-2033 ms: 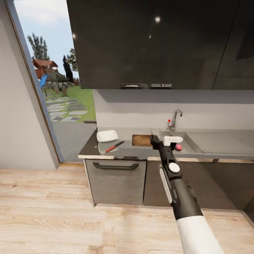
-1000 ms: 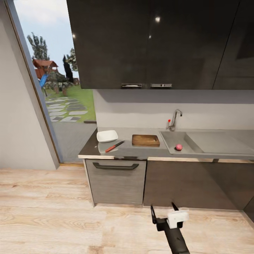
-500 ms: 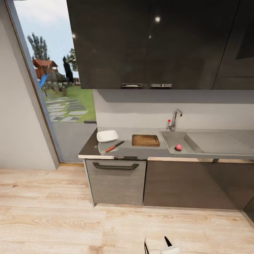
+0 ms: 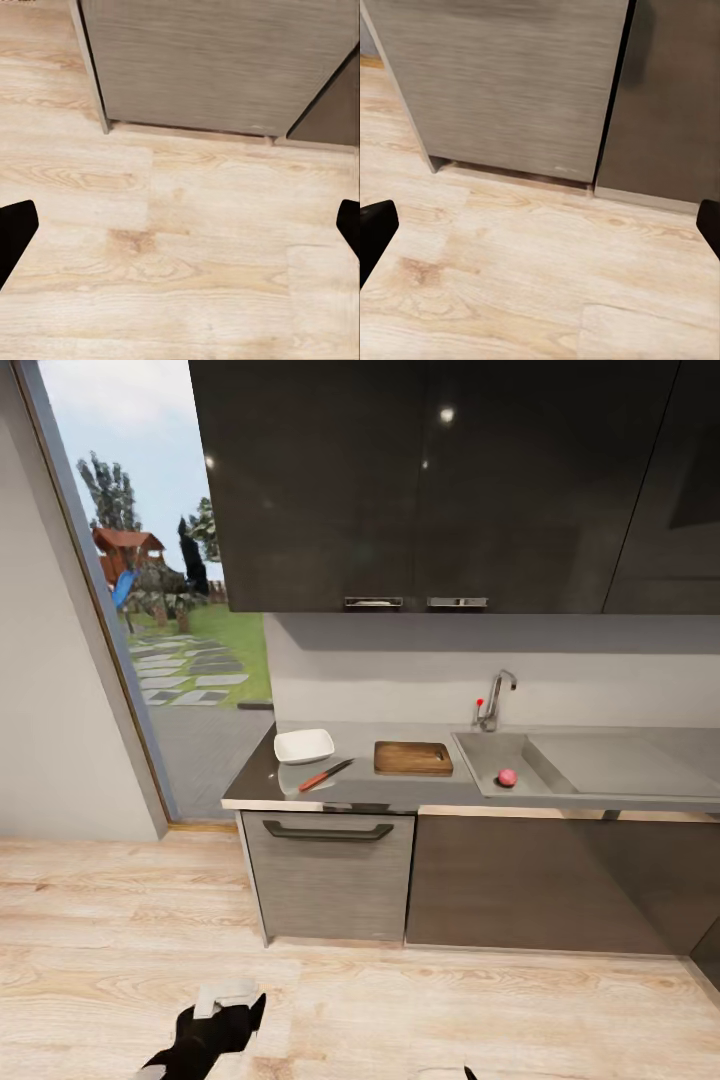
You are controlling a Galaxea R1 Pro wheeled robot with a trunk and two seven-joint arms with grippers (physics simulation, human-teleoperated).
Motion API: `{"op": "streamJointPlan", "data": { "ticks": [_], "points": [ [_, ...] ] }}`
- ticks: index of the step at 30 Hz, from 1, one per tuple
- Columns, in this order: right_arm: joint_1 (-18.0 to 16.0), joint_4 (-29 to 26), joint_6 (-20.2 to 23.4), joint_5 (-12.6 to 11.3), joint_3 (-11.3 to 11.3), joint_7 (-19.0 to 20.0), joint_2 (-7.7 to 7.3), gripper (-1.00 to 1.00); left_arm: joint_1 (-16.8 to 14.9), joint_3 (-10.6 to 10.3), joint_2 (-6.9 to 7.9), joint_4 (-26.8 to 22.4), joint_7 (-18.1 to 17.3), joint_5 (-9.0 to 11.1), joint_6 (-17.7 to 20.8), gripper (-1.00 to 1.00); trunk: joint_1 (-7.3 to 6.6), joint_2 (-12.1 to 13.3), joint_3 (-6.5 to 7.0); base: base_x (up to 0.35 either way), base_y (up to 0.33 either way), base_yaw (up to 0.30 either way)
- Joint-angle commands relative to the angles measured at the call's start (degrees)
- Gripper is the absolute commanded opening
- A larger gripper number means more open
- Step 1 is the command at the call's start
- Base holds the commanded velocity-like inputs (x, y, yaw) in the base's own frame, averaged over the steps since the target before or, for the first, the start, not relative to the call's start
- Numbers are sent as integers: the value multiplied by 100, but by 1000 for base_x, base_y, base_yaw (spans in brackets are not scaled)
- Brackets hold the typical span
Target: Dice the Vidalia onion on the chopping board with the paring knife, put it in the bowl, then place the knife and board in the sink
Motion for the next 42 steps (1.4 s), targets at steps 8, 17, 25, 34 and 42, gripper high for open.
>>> {"op": "streamJointPlan", "data": {
  "ticks": [8,17,25,34,42],
  "points": [
    [1,-3,2,14,-16,-16,8,100,-1490,5,-67,1,-1,11,1305,100,2,-8,-8,0,0,0],
    [2,32,12,13,-20,-22,11,100,-1946,-12,8,41,47,8,1902,100,2,-8,-8,0,0,0],
    [2,57,13,13,-17,-23,11,100,-1964,-13,57,169,60,4,1928,100,2,-8,-8,-38,-73,0],
    [4,89,14,13,-17,-23,11,100,-1963,-13,60,375,62,0,1923,100,2,-8,-8,-128,-255,0],
    [3,94,14,14,-17,-23,11,100,-1963,-13,60,464,62,-5,1921,100,2,-8,-8,-103,-283,0]
  ]
}}
